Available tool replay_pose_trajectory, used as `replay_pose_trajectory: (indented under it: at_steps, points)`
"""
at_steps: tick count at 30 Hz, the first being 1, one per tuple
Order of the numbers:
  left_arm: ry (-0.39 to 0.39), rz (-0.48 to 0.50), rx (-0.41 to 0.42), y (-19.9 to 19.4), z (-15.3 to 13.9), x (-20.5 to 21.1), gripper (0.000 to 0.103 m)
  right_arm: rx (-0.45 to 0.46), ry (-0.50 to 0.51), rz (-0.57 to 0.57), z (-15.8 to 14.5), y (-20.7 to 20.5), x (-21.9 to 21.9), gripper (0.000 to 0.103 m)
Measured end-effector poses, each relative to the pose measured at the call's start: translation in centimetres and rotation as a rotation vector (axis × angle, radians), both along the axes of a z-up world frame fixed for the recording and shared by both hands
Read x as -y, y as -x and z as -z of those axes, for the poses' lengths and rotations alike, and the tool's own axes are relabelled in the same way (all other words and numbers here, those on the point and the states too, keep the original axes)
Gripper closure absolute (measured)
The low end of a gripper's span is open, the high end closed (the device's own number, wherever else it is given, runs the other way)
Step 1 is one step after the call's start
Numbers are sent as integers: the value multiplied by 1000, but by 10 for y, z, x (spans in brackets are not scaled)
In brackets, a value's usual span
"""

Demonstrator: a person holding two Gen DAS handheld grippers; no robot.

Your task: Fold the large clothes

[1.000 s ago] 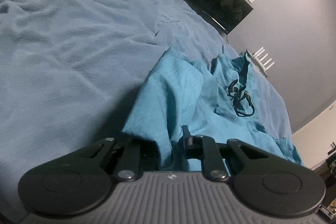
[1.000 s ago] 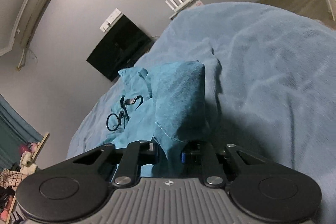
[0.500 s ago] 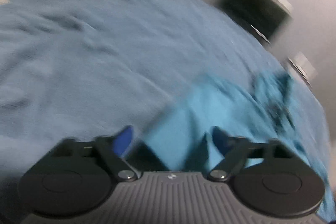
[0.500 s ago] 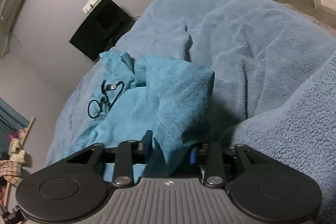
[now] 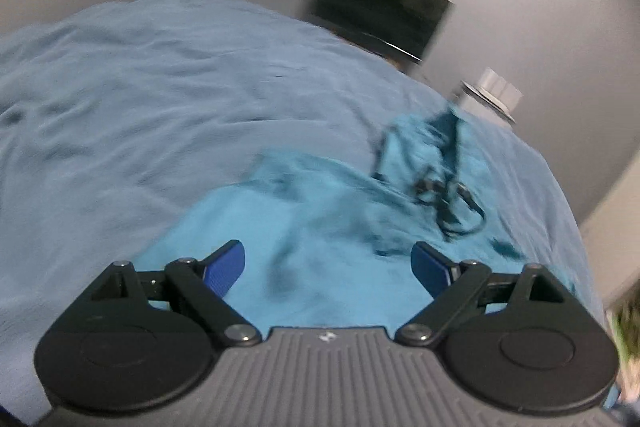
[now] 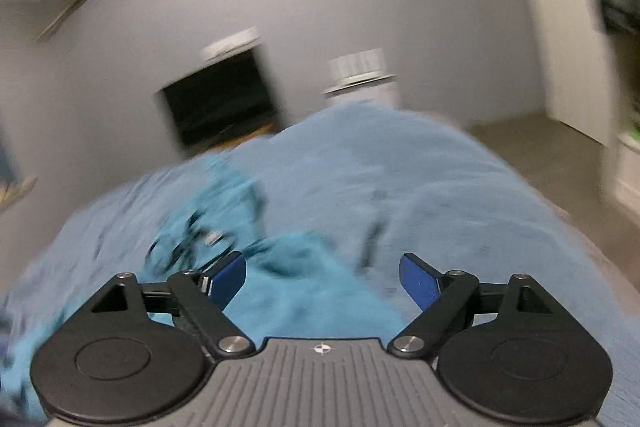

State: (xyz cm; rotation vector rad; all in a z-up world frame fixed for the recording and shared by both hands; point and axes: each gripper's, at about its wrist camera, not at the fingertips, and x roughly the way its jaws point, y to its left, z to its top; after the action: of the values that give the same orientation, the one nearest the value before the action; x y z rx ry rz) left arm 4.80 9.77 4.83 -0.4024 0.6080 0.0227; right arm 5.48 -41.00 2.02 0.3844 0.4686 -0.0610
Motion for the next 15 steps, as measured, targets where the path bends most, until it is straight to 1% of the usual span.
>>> replay_pose_trajectory:
  at_steps: [2,4,5,6,8,10,12,15]
  points:
    - [-30,66,2,-13,1,21,13,-29,60,-114,4,-28,-23,23]
    - [-41,123,-9,-28,8,40,13,-87,119,-202,14,-57,-42,36]
    - [-42,148,-17,-34,13,46,13,-41,185,-267,18,-72,-50,38]
    - [-45,176,-31,-42,19,53,13,-67,194,-292,24,-86,-57,40]
    - [-64,217,-63,-54,33,62,13,-134,206,-320,39,-113,-67,40]
    - [-103,228,-104,-66,47,70,13,-176,219,-316,53,-134,-71,41]
    - [-137,236,-146,-78,64,72,13,-199,222,-306,66,-151,-72,38]
    - [-142,252,-181,-95,84,72,13,-222,234,-295,87,-180,-72,38]
